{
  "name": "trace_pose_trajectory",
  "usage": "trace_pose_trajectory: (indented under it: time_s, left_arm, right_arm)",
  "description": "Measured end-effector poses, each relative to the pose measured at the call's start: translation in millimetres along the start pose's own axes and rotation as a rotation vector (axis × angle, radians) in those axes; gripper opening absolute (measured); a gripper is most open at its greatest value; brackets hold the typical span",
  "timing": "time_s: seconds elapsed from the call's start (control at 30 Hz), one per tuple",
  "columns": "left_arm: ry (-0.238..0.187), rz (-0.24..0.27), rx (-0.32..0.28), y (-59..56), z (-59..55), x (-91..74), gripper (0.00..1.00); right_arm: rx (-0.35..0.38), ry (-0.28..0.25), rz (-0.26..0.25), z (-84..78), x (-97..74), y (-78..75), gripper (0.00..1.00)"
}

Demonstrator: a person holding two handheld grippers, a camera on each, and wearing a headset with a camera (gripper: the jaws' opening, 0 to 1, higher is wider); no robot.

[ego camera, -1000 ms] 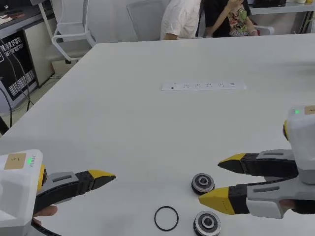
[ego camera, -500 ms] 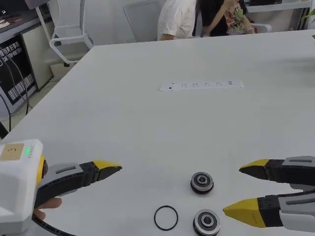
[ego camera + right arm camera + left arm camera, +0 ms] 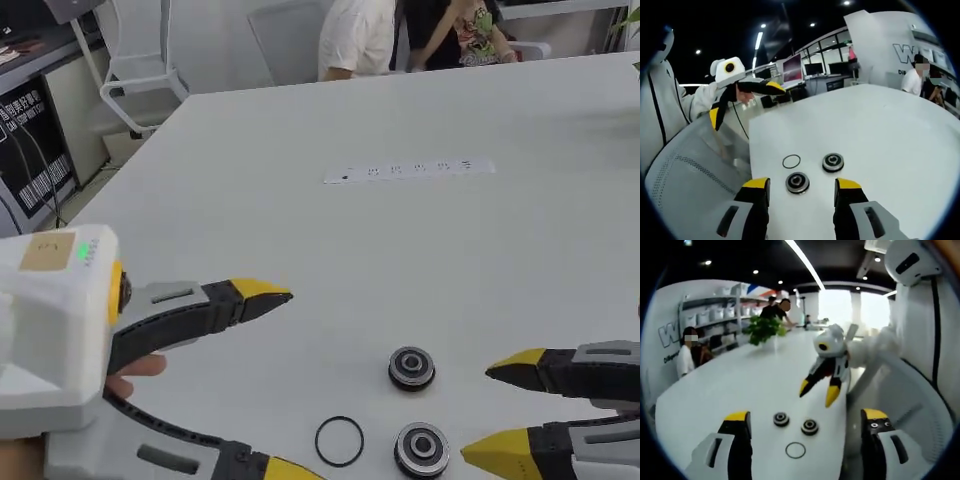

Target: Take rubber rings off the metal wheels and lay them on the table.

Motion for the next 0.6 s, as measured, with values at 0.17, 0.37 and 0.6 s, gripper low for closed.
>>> trace_pose_trajectory:
  time_s: [0.17,0.37,0.6]
  left_arm:
    - [0.015,-0.051,0.046,-5.7,7.1,18.7,0.89]
    - [0.046,-0.075,0.113,-8.1,10.1,41.9,0.82]
    - [0.063,-0.069,0.107,2.8,-8.3,69.3,0.74]
  right_arm:
    - [-0.04,0.056,0.0,-13.4,9.0,2.5,0.45]
    - [-0.056,0.069,0.017,-22.8,17.1,3.7,0.43]
    - [-0.087,0.082,0.018,-24.1,20.8,3.2,0.4]
Point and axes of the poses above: the centre of the closed fingertips' face, and the gripper's own axes: x roughly forward along the fingers, y roughly to its left, z roughly out of its top, the point moved 9 cm from there along -x, roughly backward along the fingers, and after that the axes turned 11 degrees about -x, right-handed, at the moved point
